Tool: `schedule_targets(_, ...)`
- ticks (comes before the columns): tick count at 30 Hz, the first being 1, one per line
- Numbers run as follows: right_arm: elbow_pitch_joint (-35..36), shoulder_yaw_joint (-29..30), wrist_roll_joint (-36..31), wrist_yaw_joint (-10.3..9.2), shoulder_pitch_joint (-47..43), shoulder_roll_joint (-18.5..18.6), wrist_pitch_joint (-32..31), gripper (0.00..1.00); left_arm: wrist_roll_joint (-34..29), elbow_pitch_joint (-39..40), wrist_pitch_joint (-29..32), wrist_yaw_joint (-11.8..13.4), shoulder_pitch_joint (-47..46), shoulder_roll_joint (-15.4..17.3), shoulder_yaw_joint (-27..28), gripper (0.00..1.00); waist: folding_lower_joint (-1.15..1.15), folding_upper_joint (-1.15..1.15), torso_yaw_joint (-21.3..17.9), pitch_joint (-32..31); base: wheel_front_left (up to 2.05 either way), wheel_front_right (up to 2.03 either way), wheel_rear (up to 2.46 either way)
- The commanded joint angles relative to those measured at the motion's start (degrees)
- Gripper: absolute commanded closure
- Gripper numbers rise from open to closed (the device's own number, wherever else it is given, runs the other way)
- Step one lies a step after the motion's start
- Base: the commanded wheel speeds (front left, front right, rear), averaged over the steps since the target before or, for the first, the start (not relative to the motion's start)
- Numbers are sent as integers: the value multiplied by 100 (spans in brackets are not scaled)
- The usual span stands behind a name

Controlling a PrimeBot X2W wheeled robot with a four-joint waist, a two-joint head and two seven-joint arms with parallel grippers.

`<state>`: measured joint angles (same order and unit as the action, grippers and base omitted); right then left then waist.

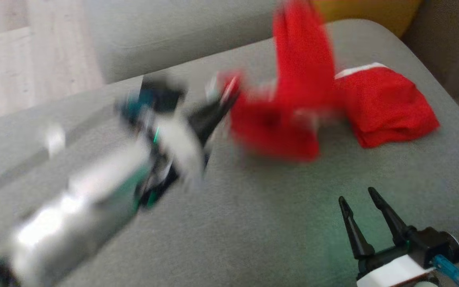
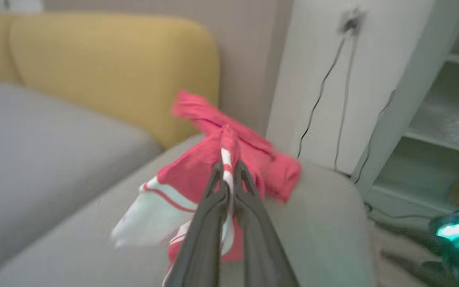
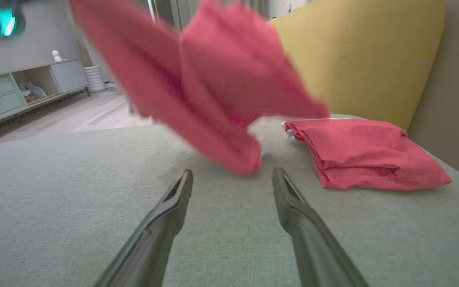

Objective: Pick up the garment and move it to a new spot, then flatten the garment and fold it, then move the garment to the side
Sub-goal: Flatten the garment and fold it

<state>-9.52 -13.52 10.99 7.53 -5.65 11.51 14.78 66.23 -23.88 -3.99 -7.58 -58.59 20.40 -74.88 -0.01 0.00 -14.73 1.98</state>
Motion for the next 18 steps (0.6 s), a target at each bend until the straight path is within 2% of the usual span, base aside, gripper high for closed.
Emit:
schedule_targets(1,221,-59,-46,-4,80,77,22,0,36,90,-14,9,219,310,172,100,1,0,238,-89,0,0,0)
schedule_targets(5,242,-18,-56,-4,-18,85,22,0,45,-82,-274,16,1356,623,161,100,1,0,512,-114,0,0,0)
schedule_targets(9,255,24,-81,-4,-102,74,22,0,142,-85,-495,86,2026,831,163,100,1,0,710,-181,0,0,0)
schedule_targets(15,286,125,-117,-4,-237,32,22,0,449,530,-643,329,2998,1328,171,100,1,0,924,-270,0,0,0)
schedule_targets(16,287,135,-118,-4,-258,32,22,0,460,645,-649,401,3075,1380,171,67,1,0,957,-271,0,0,0)
schedule_targets(17,291,153,-117,-4,-275,32,22,0,473,770,-645,483,3126,1431,174,0,1,0,991,-266,0,0,0)
schedule_targets(18,293,162,-117,-4,-285,32,22,0,468,903,-664,562,3133,1489,202,0,1,0,1018,-257,0,0,0)
